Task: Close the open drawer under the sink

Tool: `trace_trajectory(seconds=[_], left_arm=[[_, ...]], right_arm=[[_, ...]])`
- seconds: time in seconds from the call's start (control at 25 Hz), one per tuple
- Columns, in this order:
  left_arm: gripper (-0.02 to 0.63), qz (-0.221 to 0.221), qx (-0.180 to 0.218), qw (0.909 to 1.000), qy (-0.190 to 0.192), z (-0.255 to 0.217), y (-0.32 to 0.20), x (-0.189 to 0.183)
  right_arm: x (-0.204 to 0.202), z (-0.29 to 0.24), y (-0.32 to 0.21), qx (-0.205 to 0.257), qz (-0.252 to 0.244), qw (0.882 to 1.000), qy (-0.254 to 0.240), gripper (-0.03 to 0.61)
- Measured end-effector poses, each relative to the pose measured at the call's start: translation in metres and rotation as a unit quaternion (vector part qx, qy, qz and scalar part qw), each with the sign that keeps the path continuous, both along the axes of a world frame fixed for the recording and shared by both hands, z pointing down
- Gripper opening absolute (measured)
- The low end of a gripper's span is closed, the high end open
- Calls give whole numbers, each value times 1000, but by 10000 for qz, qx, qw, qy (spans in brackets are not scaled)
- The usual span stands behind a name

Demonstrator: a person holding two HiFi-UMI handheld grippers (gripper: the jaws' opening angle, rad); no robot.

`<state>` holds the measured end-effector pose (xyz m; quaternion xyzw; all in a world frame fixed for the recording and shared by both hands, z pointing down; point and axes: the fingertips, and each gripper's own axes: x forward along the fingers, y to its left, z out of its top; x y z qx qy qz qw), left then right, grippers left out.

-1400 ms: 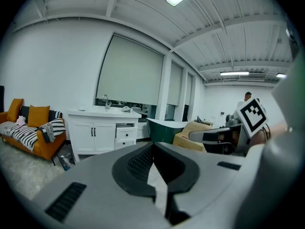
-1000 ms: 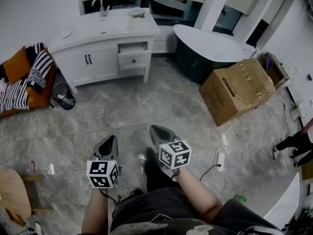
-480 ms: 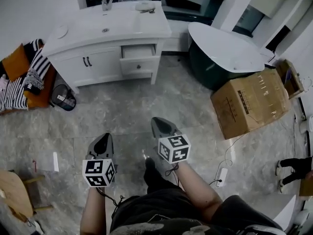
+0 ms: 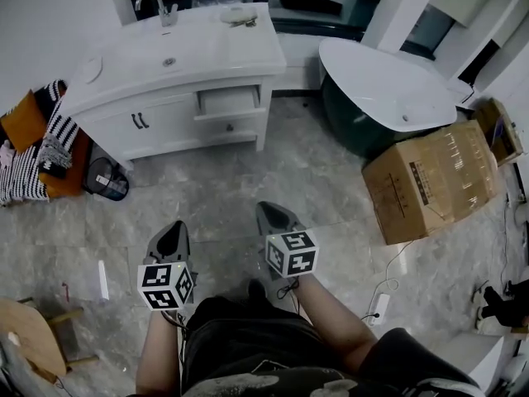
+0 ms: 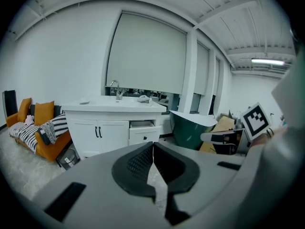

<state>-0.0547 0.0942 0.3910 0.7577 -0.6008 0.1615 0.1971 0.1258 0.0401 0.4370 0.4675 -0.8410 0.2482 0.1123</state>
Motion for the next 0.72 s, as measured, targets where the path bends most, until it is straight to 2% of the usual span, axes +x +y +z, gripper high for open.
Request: trace_trajectory(seconds=[0.12, 0.32, 0.48, 0.72], left_arm=[[14, 72, -31, 9999, -75, 3, -17, -5], [15, 182, -148, 9997, 91, 20, -54, -20], [15, 442, -280, 9985, 176, 32, -91, -30], [14, 719, -442, 9960, 283, 50, -150, -68]], right_arm=[[-6, 3, -13, -61, 57, 10000, -17, 26], [-18, 12, -40, -107, 212, 9997, 110, 26], [-25, 20, -72, -154, 503, 9984, 207, 26], [-52, 41, -121, -282, 848, 9950, 442, 28]])
